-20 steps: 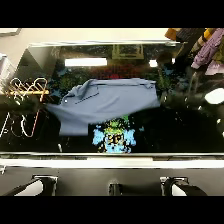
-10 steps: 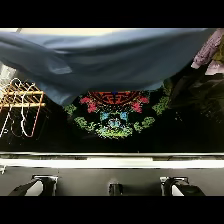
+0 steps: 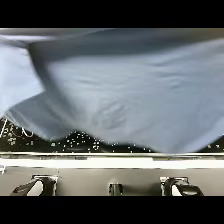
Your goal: Fold the clothes and pants, and hang the long-sleeved shirts on hangers.
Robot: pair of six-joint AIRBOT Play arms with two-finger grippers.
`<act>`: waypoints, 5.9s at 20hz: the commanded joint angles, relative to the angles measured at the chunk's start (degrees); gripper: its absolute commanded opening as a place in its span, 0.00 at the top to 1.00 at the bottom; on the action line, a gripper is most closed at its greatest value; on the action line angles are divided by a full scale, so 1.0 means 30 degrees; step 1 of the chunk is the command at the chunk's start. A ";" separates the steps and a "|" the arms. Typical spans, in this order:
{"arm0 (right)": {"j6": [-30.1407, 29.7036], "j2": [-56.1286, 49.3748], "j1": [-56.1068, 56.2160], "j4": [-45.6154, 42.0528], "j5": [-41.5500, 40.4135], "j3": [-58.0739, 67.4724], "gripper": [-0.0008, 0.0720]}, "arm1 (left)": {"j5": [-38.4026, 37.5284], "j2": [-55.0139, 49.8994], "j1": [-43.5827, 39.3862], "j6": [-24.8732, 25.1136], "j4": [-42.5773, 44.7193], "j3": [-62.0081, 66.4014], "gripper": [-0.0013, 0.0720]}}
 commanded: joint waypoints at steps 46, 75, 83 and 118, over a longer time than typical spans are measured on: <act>-0.1982 -2.3241 0.0029 -0.2557 0.6331 -0.0233 0.95 | 0.3854 -2.0677 -0.5931 0.7016 0.2426 -0.1246 0.96; -0.5268 -1.1227 -0.5085 0.3628 0.3133 -1.4804 0.43 | -0.0845 -0.2135 0.0612 0.8335 -0.6506 -2.9594 0.53; -0.5253 -1.0972 -0.5085 0.5617 0.3490 -1.4804 0.43 | -0.4153 -0.2208 -0.2463 0.8466 -0.8065 -3.0272 0.53; -0.7002 -1.1315 -0.7715 0.3402 0.2856 -1.7573 0.44 | -0.6921 -0.3177 -0.5960 0.8466 -0.8597 -3.0250 0.96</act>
